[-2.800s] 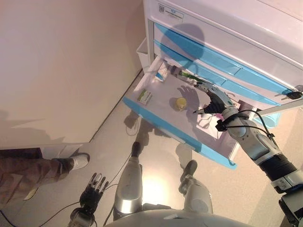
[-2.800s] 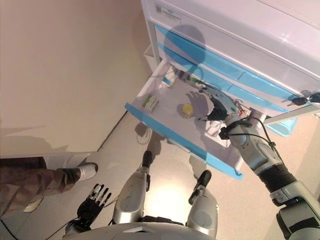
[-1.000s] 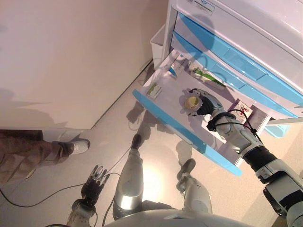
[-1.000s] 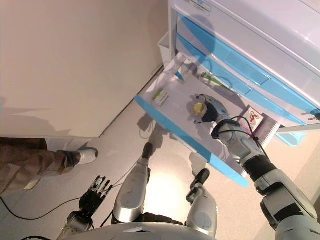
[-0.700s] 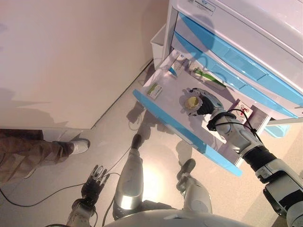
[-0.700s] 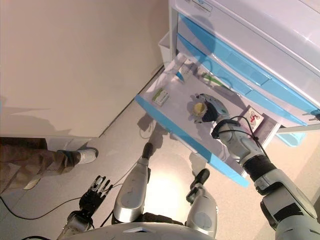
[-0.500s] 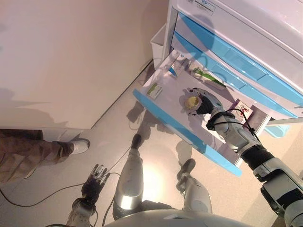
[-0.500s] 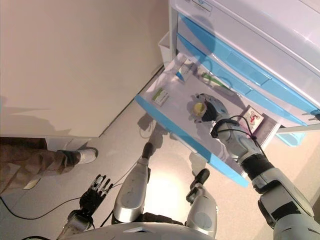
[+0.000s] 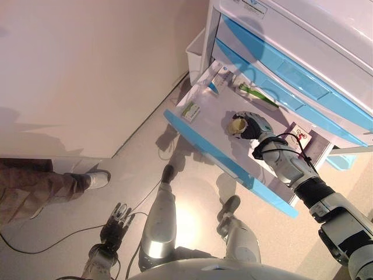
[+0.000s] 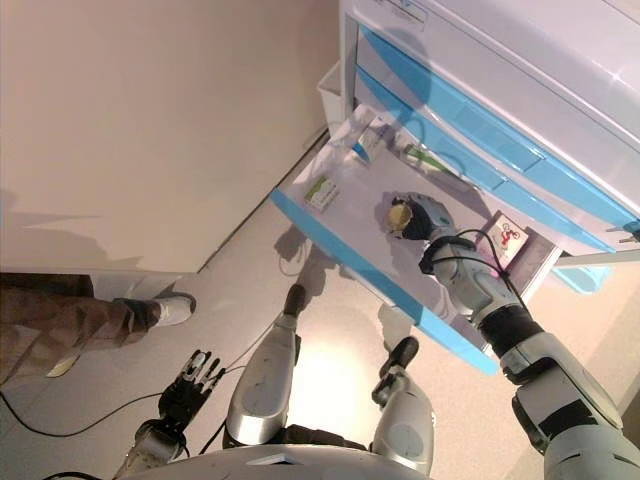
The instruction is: Open the drawer and pick up the medicine
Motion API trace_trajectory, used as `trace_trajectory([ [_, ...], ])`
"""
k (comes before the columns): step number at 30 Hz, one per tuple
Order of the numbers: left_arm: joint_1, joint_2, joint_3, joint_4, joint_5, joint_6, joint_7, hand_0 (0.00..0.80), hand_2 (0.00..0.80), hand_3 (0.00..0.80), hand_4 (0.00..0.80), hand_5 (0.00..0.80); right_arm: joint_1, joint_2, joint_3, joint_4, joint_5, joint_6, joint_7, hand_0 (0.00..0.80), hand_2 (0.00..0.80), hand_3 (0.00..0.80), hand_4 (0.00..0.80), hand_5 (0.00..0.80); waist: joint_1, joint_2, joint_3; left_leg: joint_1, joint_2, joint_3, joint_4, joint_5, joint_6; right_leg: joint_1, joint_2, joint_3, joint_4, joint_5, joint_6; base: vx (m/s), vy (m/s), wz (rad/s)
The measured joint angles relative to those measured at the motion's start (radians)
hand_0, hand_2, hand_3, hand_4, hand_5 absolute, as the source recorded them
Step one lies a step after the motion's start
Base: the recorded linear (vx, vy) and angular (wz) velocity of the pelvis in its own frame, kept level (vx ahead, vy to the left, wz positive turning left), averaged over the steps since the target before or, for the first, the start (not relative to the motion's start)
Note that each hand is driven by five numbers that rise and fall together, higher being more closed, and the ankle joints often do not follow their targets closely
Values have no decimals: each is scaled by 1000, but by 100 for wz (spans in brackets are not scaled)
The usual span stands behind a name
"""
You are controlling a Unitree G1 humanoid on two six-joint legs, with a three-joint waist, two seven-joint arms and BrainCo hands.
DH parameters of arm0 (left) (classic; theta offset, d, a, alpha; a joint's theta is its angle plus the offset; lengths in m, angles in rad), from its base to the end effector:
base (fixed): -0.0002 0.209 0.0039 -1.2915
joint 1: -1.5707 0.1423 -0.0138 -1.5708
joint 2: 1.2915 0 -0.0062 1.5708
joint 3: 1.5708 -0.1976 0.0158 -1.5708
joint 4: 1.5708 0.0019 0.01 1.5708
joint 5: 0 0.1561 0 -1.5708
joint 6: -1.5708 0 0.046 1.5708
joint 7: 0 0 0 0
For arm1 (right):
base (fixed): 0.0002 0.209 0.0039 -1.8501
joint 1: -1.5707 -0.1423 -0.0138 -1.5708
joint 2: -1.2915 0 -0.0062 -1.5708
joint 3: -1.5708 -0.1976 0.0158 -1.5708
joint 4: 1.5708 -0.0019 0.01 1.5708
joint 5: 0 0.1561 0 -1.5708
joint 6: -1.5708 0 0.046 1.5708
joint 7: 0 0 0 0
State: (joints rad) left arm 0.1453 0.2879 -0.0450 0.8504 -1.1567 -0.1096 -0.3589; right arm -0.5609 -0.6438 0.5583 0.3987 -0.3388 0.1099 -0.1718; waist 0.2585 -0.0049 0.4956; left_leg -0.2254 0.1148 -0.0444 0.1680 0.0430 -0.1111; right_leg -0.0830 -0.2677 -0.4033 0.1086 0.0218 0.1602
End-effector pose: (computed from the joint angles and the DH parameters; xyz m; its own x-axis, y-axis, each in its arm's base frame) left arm 0.0922 0.2519 -0.1194 0.8075 0.0806 -0.5844 -0.4971 0.6265 -0.6004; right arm 0.3155 -0.2006 0.0794 0.9908 0.1348 -0.0074 -0.0564 0.3634 -0.9299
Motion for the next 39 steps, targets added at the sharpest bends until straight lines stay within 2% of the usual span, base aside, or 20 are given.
trace_trajectory([
  [23, -1, 0, 0, -13, 0, 8, 1, 0, 0, 0, 0, 0, -6, -1, 0, 3, 0, -5, -14, 800, 800, 800, 800, 800, -3, 1, 1, -12, 1, 4, 1, 2, 0, -19, -1, 7, 9, 0, 0, 0, -1, 0],
  [27, -1, -1, 0, -13, 0, 17, 2, 0, 0, 0, 0, 0, -3, -16, 0, -89, 2, -12, 5, 800, 800, 800, 800, 800, -12, 0, 1, -7, 2, 6, 0, 2, 0, -16, 0, 8, 8, 0, 0, 0, 0, 0],
  [33, -2, -2, 2, -14, 0, 17, 2, 0, 0, 0, 0, 0, 6, -71, -17, -302, 1, -60, 73, 800, 800, 800, 800, 800, -21, -4, 1, 33, 6, 18, -12, 2, 0, 16, 3, 14, -3, 1, -1, 22, 0, -4],
  [39, 2, -5, 19, -14, 10, 16, 7, 0, 0, 0, 0, 0, 10, -123, -79, -462, 4, -118, 177, 800, 800, 800, 800, 800, -35, -37, -16, 64, 8, 39, -25, 2, -1, 26, 4, 36, -5, 3, -3, 47, -2, -9],
])
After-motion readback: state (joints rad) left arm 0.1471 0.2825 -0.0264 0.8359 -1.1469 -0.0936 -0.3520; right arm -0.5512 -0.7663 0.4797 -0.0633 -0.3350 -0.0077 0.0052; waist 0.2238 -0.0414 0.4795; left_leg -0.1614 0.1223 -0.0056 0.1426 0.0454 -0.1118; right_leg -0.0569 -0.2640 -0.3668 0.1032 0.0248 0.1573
